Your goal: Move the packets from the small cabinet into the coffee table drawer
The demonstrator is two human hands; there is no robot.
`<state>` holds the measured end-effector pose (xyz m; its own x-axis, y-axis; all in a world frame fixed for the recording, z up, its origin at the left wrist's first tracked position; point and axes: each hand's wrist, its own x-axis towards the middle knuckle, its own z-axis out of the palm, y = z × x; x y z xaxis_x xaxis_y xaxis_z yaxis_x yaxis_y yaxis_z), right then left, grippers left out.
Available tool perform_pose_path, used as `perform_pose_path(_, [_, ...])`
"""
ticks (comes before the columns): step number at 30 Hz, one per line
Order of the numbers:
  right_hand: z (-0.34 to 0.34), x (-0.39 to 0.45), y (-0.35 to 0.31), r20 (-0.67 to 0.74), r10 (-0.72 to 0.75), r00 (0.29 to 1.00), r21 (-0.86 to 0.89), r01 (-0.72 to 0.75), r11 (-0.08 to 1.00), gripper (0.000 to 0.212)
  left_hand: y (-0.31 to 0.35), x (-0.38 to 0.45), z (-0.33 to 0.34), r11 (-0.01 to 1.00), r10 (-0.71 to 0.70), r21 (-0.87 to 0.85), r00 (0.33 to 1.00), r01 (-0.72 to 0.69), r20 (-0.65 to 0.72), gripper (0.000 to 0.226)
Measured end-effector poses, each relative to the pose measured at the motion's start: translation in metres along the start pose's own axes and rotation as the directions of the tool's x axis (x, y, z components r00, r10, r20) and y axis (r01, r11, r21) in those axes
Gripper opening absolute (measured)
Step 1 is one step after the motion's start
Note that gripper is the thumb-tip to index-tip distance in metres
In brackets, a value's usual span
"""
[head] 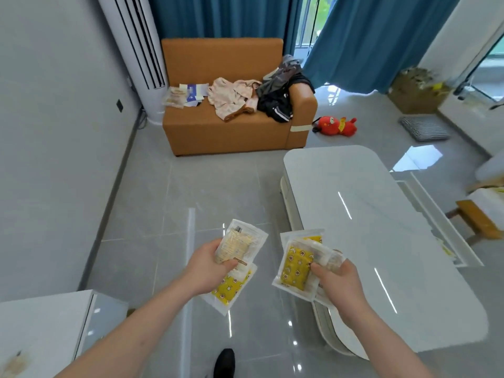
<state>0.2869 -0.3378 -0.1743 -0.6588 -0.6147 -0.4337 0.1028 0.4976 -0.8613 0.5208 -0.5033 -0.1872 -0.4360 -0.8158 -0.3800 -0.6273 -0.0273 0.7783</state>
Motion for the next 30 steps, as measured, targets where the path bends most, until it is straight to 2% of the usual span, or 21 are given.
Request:
perform_pose_path(4, [-0.069, 0.0, 0.014, -0.032, -0.009, 0.999, 0.036, 0.01, 0.999, 0.016, 0.042, -0.001, 0.061, 0.999, 0.05, -0.006, 0.998, -0.049, 0.033, 0.028])
perform_pose_path(12, [-0.265, 0.0, 0.066, -0.078, 0.001, 0.997, 0.038, 0.002, 0.999, 0.014, 0.129, -0.058, 0.23, 0.996, 0.054, -0.067, 0.998, -0.051, 0.041, 0.029])
perform_pose_path(18, [-0.374, 0.008, 0.082, -0.134, 0.01, 0.991, 0.099, 0.003, 0.995, 0.016, 0.176, -0.077, 0.309, 0.997, 0.063, -0.047, 0.994, -0.059, 0.094, 0.029])
perform_pose_path(30, [-0.53, 0.109, 0.081, -0.2, 0.041, 0.979, 0.15, -0.011, 0.989, 0.021, 0.292, -0.002, 0.447, 0.985, 0.166, 0.013, 0.97, -0.171, 0.176, 0.025])
